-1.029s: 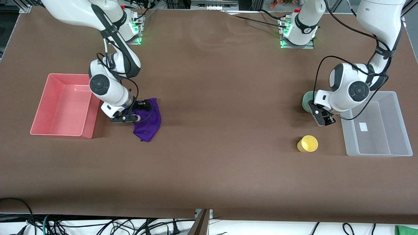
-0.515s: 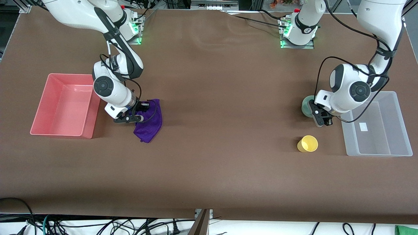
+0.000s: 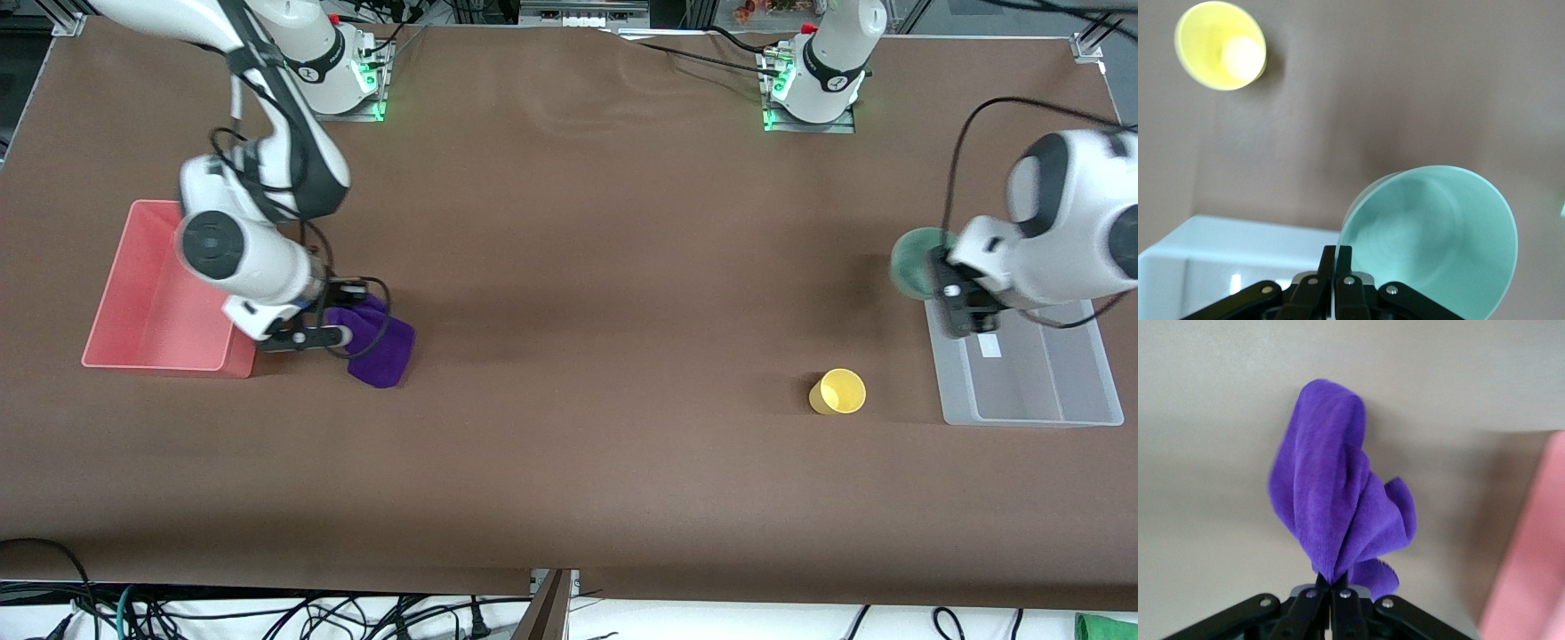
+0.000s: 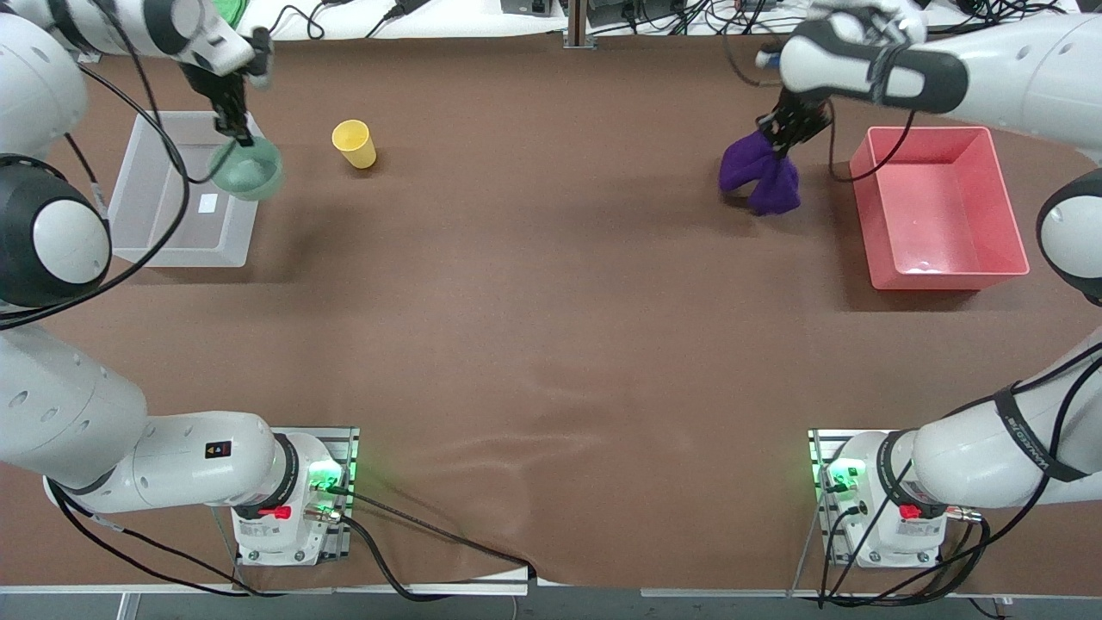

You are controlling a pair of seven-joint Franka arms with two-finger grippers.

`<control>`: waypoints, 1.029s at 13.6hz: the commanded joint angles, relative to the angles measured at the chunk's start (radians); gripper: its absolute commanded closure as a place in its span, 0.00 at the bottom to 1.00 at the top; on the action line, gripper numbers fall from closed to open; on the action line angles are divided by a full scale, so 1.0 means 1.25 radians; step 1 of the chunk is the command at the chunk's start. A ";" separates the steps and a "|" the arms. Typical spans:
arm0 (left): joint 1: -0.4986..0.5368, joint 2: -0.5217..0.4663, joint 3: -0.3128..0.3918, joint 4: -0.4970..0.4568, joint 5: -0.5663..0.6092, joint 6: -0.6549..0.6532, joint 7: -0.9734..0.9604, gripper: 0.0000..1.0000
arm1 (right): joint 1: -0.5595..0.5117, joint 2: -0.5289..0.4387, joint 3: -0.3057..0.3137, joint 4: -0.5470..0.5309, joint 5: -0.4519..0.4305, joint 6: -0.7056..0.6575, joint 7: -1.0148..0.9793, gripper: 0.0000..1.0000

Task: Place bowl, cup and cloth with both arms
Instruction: 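Carry the cloth into the pink bin while the left gripper places the bowl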

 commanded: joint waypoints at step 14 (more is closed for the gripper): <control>0.266 0.293 -0.004 0.087 0.030 0.281 0.290 0.00 | -0.003 -0.041 -0.423 0.086 -0.013 -0.369 -0.418 1.00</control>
